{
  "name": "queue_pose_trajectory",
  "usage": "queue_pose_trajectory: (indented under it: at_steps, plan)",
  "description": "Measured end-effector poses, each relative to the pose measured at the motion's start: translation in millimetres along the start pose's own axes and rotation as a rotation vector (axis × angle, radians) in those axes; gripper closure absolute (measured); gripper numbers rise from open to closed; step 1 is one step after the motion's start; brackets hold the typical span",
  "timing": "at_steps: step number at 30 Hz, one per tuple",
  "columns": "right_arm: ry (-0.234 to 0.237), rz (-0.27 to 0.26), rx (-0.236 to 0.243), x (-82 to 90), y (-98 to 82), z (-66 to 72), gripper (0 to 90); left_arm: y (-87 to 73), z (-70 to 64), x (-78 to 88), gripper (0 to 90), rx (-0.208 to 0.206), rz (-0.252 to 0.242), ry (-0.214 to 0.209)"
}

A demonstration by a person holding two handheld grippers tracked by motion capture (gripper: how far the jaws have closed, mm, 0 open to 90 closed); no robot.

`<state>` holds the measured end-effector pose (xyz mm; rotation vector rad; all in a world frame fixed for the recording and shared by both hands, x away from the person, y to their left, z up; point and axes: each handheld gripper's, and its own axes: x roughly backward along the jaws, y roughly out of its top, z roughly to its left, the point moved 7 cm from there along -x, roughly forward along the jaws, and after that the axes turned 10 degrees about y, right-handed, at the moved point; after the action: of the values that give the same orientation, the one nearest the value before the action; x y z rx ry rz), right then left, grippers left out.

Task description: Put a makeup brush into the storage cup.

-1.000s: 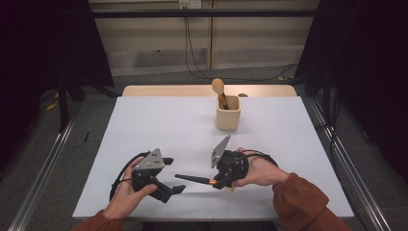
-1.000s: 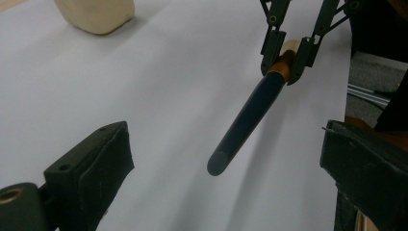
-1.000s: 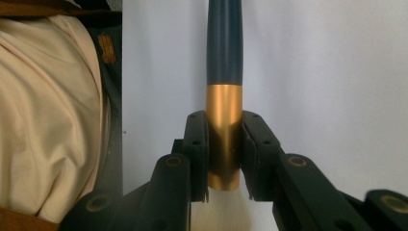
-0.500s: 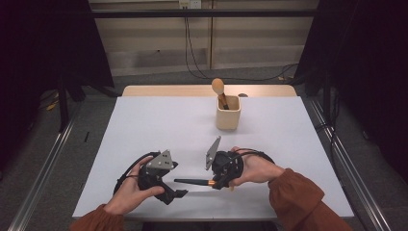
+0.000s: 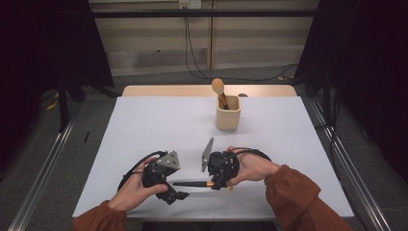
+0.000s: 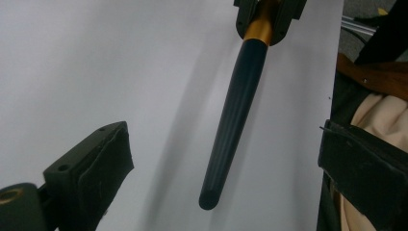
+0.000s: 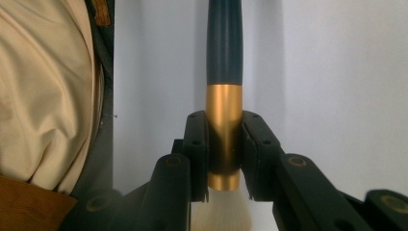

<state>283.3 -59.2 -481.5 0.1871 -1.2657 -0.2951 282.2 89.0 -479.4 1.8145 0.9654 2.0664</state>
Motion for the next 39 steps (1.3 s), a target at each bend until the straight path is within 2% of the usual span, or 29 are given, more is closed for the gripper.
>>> queue_pose_trajectory:
  at_steps: [4,5,6,10,12,15,19,21,23,26,27,30,33,35,39]
  plan:
    - [0.003,0.013,0.005,-1.5,1.9,0.6,74.2,-2.0,-2.6,-5.6,5.3,-0.016,0.039,-0.025]
    - [0.001,0.014,0.001,-1.4,2.5,0.7,74.2,-2.4,-2.6,-7.1,5.7,-0.025,0.049,-0.018]
    - [0.002,0.013,0.002,-1.5,2.9,0.6,74.2,-2.5,-3.6,-8.3,5.7,-0.027,0.053,-0.034]
    - [0.003,0.013,0.015,-2.4,4.2,-0.6,74.2,-1.6,-3.9,-13.5,5.7,-0.028,0.074,-0.015]
    - [0.001,0.011,0.012,-2.2,4.6,-0.9,74.2,-0.9,-5.5,-14.3,6.9,-0.033,0.079,-0.033]
    - [0.003,0.002,0.014,-1.8,5.7,-0.8,74.2,1.5,-7.6,-15.0,12.1,-0.052,0.08,-0.048]
    - [0.002,0.004,0.015,-2.6,6.8,-0.3,74.2,6.1,-7.6,-16.3,20.9,-0.04,0.063,-0.066]
    - [0.002,0.001,0.017,-2.5,7.5,-0.2,74.2,7.2,-8.0,-17.2,25.7,-0.044,0.06,-0.088]
    - [0.001,-0.002,0.03,-2.3,8.3,-1.2,74.2,8.4,-8.1,-17.5,31.3,-0.034,0.06,-0.103]
    - [0.004,-0.01,0.032,-2.4,9.5,-0.6,74.2,13.3,-8.5,-18.7,37.7,0.005,0.019,-0.116]
    - [0.002,-0.012,0.034,-2.4,10.0,-0.6,74.2,14.4,-9.2,-19.0,40.6,0.003,0.018,-0.124]
    - [0.004,-0.023,0.045,-2.8,12.0,0.2,74.2,18.2,-9.2,-20.7,48.7,-0.004,0.007,-0.123]
    - [0.0,-0.03,0.047,-3.3,13.0,0.6,74.2,19.8,-9.6,-21.7,54.2,-0.029,0.012,-0.127]
    - [0.0,-0.029,0.052,-3.2,13.2,0.7,74.2,21.1,-12.0,-23.4,56.2,-0.017,0.004,-0.128]
    - [-0.008,-0.042,0.069,-2.5,14.0,0.4,74.2,20.1,-12.4,-24.8,63.3,-0.036,0.005,-0.123]
